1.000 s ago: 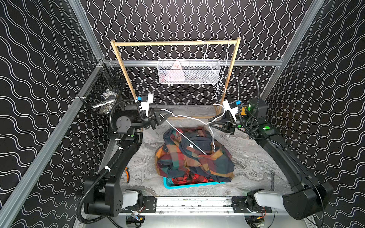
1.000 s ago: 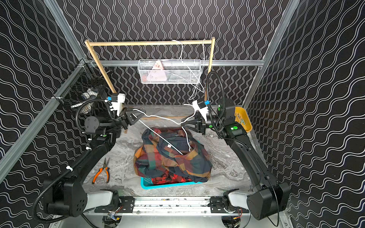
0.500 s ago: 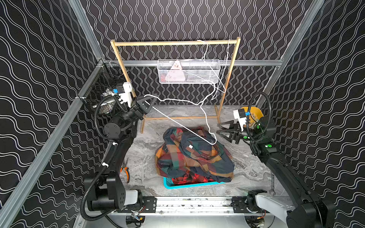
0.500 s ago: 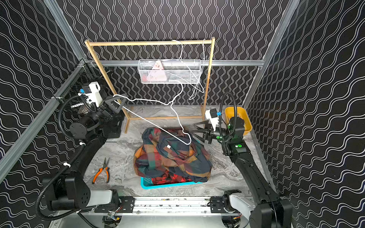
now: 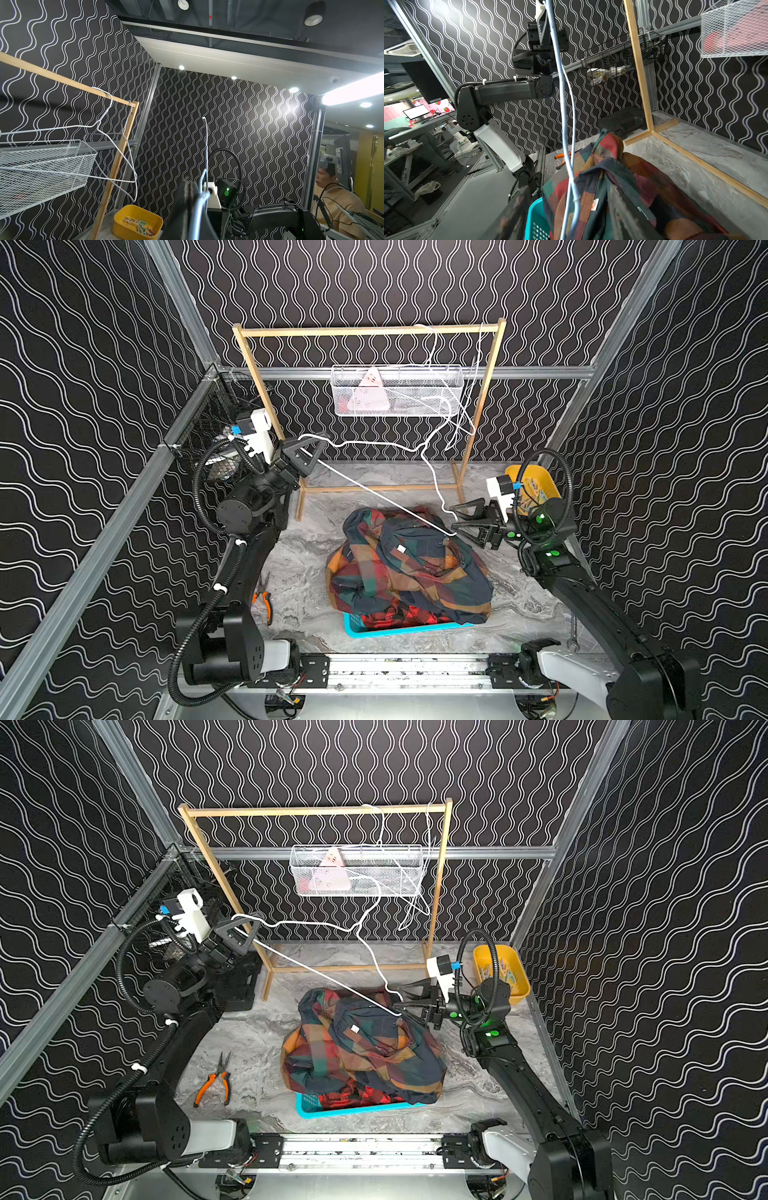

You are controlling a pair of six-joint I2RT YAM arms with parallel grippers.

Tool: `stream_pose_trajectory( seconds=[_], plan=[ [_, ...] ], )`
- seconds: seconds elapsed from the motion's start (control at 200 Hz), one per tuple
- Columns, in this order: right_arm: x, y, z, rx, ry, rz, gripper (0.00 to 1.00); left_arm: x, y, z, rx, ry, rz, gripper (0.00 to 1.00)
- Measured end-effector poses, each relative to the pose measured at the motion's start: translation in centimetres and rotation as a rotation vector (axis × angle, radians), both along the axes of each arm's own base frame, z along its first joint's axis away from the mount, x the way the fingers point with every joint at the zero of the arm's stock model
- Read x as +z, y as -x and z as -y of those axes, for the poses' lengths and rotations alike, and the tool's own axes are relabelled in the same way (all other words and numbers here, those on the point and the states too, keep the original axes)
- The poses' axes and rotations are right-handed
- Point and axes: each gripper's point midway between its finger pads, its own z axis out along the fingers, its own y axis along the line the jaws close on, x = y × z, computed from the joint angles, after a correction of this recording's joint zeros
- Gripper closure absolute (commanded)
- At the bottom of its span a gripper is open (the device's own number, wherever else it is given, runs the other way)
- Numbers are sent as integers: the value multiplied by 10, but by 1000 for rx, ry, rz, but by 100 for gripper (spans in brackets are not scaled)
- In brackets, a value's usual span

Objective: Remove the clothespins securing long-sleeve shirts to the hanger
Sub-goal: Place the hanger on the clothesline.

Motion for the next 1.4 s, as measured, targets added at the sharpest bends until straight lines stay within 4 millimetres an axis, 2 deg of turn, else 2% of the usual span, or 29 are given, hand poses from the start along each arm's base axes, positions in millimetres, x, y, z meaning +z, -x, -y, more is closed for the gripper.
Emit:
stream_pose_trajectory(
  seconds=[0.065, 0.115, 0.14, 0.22, 0.27, 0.425, 0.455, 0.495, 0.53, 0.605, 0.65, 0.781, 0.951, 1.081, 1.156, 1.246, 1.401],
  plan=[
    [-2, 0, -5, 16, 1, -9, 41, 0, 0, 0, 2, 3, 0, 100],
    [-2, 0, -7, 24, -1, -8, 47, 1, 0, -1, 3, 6, 0, 100],
    [-2, 0, -9, 30, -3, -10, 53, 1, 0, -1, 3, 6, 1, 100],
    [0, -1, -13, 40, -8, -12, 85, 1, 0, -1, 3, 8, 1, 100],
    [2, -1, -14, 46, -12, -13, 99, 1, 0, -1, 4, 8, 0, 100],
    [14, -2, -15, 43, -22, -26, 100, 3, 0, -3, 11, 19, 11, 100],
    [18, -2, -14, 33, -21, -29, 100, 3, -1, -4, 14, 21, 11, 87],
    [25, 0, -13, 23, -14, -20, 100, 3, -2, -6, 20, 22, 10, 59],
    [33, 2, -11, 6, -6, -3, 100, 1, -4, -8, 27, 20, 5, 41],
    [58, 9, -7, -42, 12, 63, 100, -2, -9, -15, 44, 7, -13, 12],
    [72, 13, -3, -79, 25, 106, 100, -4, -12, -21, 65, 4, -24, 1],
    [97, 12, 9, -205, 78, 128, 100, -19, -25, -37, 128, -3, -108, 1],
    [107, -2, 13, -296, 145, 59, 100, -43, -52, -52, 237, -30, -245, 1],
    [99, -19, -4, -330, 190, -32, 100, -66, -75, -64, 340, -55, -377, 1],
    [101, -26, -17, -328, 200, -49, 100, -76, -84, -71, 413, -83, -443, 1],
    [107, -45, -27, -344, 190, -92, 100, -81, -87, -77, 501, -137, -484, 1],
    [107, -84, -45, -372, 167, -197, 100, -82, -80, -81, 641, -249, -508, 1]
  ],
)
